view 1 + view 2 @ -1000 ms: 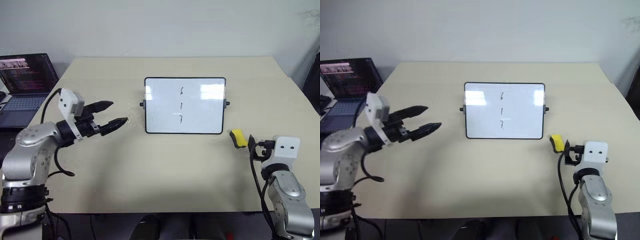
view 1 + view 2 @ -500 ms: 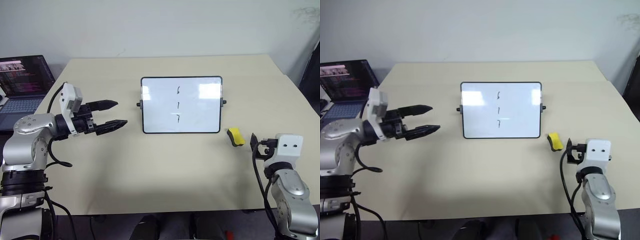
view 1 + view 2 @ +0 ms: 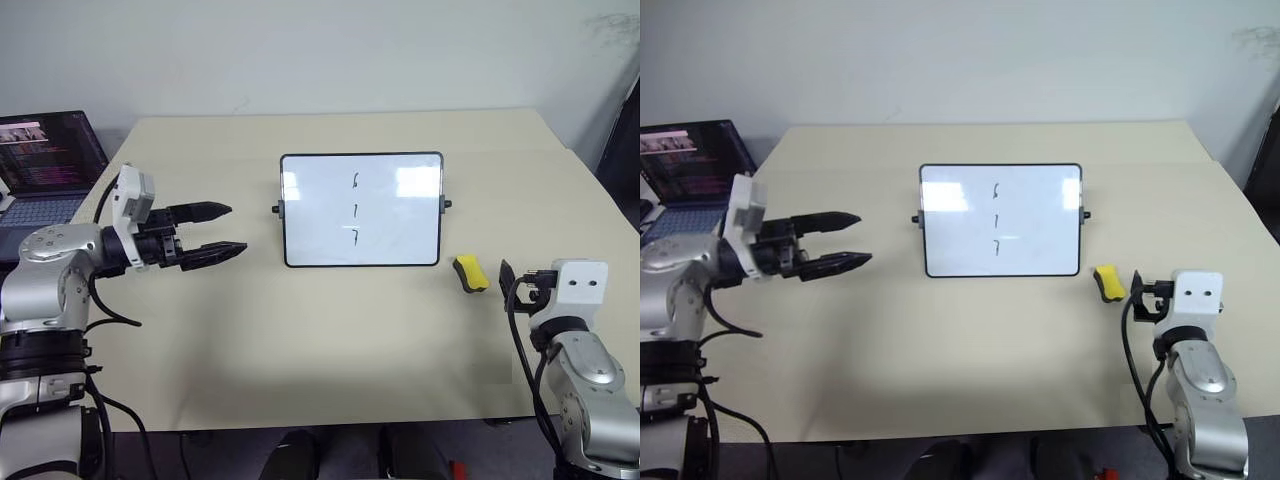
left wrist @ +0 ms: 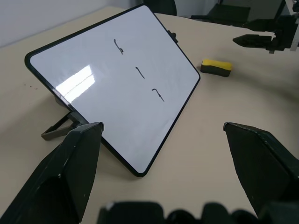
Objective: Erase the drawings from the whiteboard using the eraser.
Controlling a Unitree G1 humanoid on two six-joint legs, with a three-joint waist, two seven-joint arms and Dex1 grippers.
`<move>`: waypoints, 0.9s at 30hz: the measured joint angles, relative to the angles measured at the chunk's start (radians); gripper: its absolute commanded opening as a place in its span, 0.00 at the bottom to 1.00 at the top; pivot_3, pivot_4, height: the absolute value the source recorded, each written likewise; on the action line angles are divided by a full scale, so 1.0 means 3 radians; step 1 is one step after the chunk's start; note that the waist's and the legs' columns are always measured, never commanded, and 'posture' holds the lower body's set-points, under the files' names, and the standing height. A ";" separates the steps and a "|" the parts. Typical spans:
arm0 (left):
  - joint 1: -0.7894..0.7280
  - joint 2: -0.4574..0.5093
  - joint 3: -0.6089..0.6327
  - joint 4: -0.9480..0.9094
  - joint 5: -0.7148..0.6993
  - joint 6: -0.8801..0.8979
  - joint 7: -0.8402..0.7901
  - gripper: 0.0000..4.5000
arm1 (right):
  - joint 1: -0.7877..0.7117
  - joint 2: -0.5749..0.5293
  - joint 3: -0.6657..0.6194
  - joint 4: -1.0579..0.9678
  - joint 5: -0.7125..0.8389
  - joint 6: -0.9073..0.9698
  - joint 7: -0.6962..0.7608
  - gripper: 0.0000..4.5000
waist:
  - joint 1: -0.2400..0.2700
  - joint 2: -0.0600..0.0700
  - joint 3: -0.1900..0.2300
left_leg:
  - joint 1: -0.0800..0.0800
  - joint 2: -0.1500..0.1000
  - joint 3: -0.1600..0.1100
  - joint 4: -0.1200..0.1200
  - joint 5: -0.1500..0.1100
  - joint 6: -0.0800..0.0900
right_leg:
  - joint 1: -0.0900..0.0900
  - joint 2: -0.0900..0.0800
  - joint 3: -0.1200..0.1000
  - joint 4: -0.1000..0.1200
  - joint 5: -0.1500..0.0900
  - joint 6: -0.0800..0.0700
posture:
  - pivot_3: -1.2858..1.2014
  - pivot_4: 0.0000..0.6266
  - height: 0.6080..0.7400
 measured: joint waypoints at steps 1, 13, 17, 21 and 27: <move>0.0000 0.0000 -0.0007 0.0009 0.0009 0.0000 -0.0006 1.00 | 0.0000 0.0000 0.0000 0.0000 0.0000 0.0000 0.0000 0.99 | 0.0000 0.0000 0.0000 | 0.0000 0.0000 0.0000 0.0000 0.0000 0.0000 | 0.0000 0.0000 0.0000 0.0000 0.0000 0.0000 | 0.52 0.24 1.00; -0.0159 -0.0001 -0.0068 0.0185 0.0071 -0.0090 -0.0091 1.00 | -0.0040 -0.0039 -0.0032 0.0001 0.0001 0.0003 0.0007 0.99 | -0.0001 0.0000 0.0000 | 0.0001 0.0000 0.0002 0.0002 0.0000 0.0000 | 0.0000 0.0001 -0.0001 0.0003 0.0000 0.0000 | 0.52 0.24 1.00; -0.0172 -0.0001 -0.0089 0.0246 0.0097 -0.0139 -0.0107 1.00 | -0.0039 -0.0041 -0.0063 0.0000 0.0001 0.0024 0.0012 0.99 | -0.0001 0.0000 0.0000 | 0.0000 0.0000 0.0003 0.0003 0.0000 0.0000 | 0.0000 0.0001 -0.0001 0.0003 0.0000 0.0000 | 0.52 0.24 1.00; -0.0234 -0.0012 -0.0095 0.0264 0.0099 -0.0159 -0.0104 1.00 | -0.0040 -0.0042 -0.0068 0.0000 0.0001 0.0029 0.0013 0.99 | 0.0000 -0.0001 0.0000 | 0.0000 0.0000 0.0003 0.0003 0.0000 0.0000 | 0.0000 0.0001 -0.0001 0.0004 0.0000 0.0000 | 0.52 0.24 1.00; -0.0255 -0.0012 -0.0096 0.0268 0.0099 -0.0209 -0.0105 1.00 | -0.0041 -0.0047 -0.0070 -0.0002 0.0004 0.0050 0.0025 0.99 | -0.0003 -0.0001 -0.0001 | 0.0000 0.0000 0.0005 0.0003 0.0000 0.0000 | 0.0000 0.0001 -0.0001 0.0005 0.0000 0.0000 | 0.52 0.24 1.00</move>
